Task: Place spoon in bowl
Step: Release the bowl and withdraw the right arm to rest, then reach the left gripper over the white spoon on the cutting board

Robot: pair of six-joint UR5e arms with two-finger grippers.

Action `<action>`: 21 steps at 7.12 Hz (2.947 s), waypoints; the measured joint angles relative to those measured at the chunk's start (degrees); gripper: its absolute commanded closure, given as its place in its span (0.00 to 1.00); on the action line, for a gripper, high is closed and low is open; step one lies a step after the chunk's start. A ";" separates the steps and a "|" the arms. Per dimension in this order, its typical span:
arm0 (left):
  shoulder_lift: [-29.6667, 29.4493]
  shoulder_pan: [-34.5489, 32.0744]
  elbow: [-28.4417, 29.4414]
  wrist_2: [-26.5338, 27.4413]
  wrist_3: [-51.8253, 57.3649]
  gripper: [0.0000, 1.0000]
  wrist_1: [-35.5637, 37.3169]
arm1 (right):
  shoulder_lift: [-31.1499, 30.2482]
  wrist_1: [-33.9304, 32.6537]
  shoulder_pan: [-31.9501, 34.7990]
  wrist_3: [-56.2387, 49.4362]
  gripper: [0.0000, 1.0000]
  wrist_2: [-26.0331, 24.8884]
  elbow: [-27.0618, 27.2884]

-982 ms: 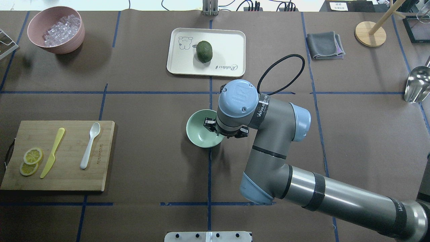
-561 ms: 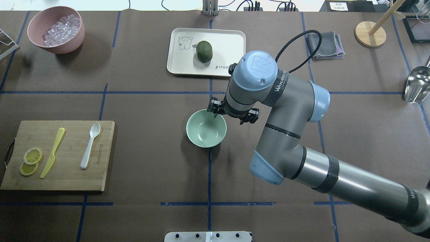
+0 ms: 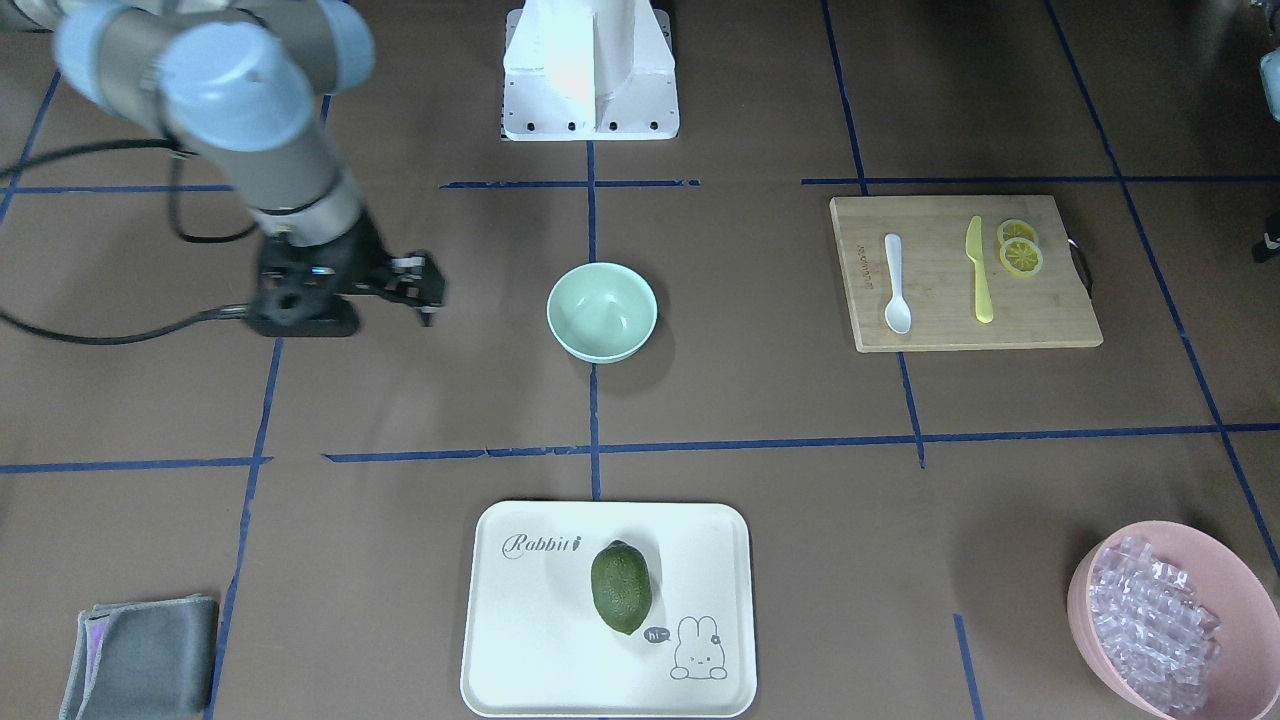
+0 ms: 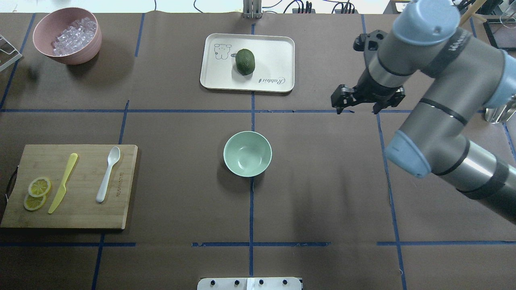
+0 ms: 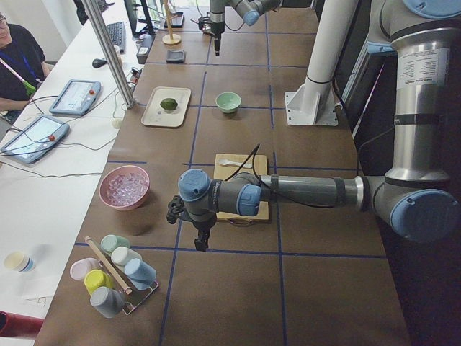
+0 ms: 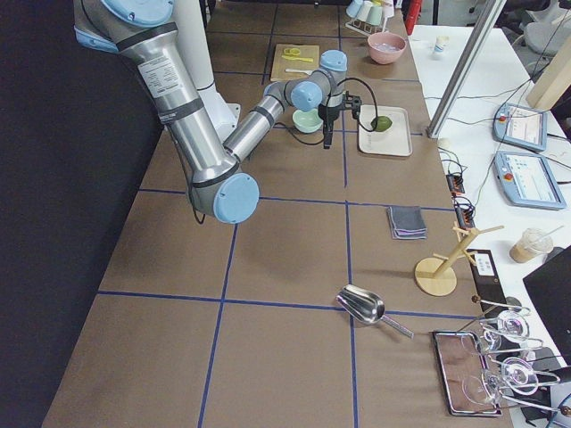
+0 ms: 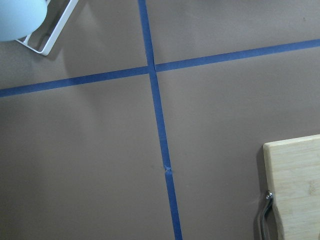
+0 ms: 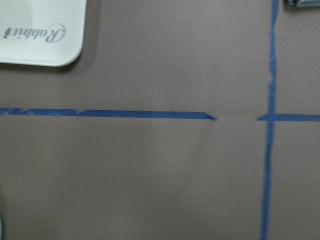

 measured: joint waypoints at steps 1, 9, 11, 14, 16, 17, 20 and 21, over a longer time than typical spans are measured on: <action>-1.59 0.04 0.06 0.05 -0.10 0.00 -1.00 | -5.36 -1.08 5.69 -11.35 0.01 2.39 1.74; -6.35 9.32 -5.28 0.16 -10.79 0.00 -6.70 | -36.73 3.17 34.41 -60.72 0.01 7.43 1.99; -7.54 19.98 -7.56 3.70 -27.93 0.00 -10.94 | -36.92 3.77 34.49 -59.61 0.01 7.47 1.99; -10.17 37.03 -8.10 16.87 -49.80 0.00 -14.77 | -36.92 3.78 34.51 -59.39 0.01 7.56 1.89; -10.19 41.57 -8.61 18.61 -53.46 0.00 -15.21 | -36.92 3.76 34.51 -59.35 0.01 7.57 1.84; -10.06 42.52 -8.77 18.75 -53.81 0.00 -15.27 | -36.94 3.77 34.51 -59.35 0.01 7.57 1.81; -8.93 43.29 -10.21 18.75 -53.83 0.00 -15.20 | -37.00 3.84 34.51 -59.06 0.01 7.71 2.03; -8.49 43.73 -10.48 18.81 -53.74 0.08 -15.16 | -37.03 3.84 34.51 -59.02 0.01 8.04 2.03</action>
